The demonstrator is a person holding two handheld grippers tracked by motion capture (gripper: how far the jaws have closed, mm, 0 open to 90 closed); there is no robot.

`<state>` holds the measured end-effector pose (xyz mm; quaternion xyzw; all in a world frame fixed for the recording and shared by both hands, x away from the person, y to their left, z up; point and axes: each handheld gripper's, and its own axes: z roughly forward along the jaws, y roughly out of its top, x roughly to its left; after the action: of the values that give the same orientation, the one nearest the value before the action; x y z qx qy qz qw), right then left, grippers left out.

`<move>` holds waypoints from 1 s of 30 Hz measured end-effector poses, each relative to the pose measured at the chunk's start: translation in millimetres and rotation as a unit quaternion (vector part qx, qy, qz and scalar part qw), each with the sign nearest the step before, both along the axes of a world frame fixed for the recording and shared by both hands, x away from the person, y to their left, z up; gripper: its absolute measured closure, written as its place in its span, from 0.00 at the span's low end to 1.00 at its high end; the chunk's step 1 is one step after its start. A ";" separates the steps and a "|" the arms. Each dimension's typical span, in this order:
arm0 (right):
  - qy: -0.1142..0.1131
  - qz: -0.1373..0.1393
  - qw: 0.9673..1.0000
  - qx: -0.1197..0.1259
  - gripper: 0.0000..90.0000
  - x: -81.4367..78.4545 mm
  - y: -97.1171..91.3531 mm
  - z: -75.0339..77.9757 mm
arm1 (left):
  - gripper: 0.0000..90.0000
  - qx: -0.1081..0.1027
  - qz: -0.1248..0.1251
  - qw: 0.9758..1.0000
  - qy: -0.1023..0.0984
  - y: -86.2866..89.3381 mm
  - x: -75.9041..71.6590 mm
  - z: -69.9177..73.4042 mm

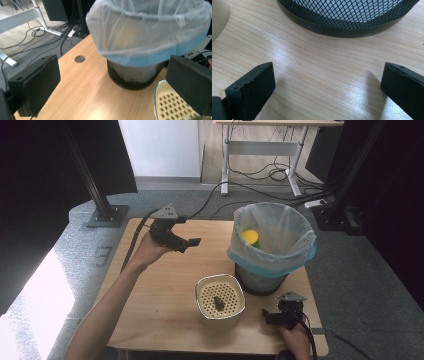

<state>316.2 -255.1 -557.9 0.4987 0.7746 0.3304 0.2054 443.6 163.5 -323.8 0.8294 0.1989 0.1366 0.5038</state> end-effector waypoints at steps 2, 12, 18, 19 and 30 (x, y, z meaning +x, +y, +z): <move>0.000 0.000 1.000 0.000 0.00 0.0 0.0 0.0 | 0.00 -0.004 0.003 1.000 0.006 6.4 -3.4 -10.3; 0.001 -0.001 1.000 0.000 0.00 -0.3 0.1 0.1 | 0.00 -0.004 0.025 0.999 0.023 31.6 -23.4 -60.3; 0.001 -0.002 1.000 0.000 0.00 -0.3 0.2 0.1 | 0.00 0.021 0.039 0.999 0.025 45.0 -40.9 -103.2; 0.000 -0.002 1.000 -0.001 0.00 -0.3 0.2 0.1 | 0.00 0.021 0.042 0.999 0.025 46.2 -43.5 -108.4; 0.002 -0.003 1.000 0.000 0.00 -0.5 0.4 0.3 | 0.00 0.078 0.062 0.993 0.060 60.3 -69.9 -180.6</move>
<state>315.7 -254.7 -557.6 0.5017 0.7734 0.3289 0.2048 373.7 223.8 -504.4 0.8589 0.2684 0.1325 0.4154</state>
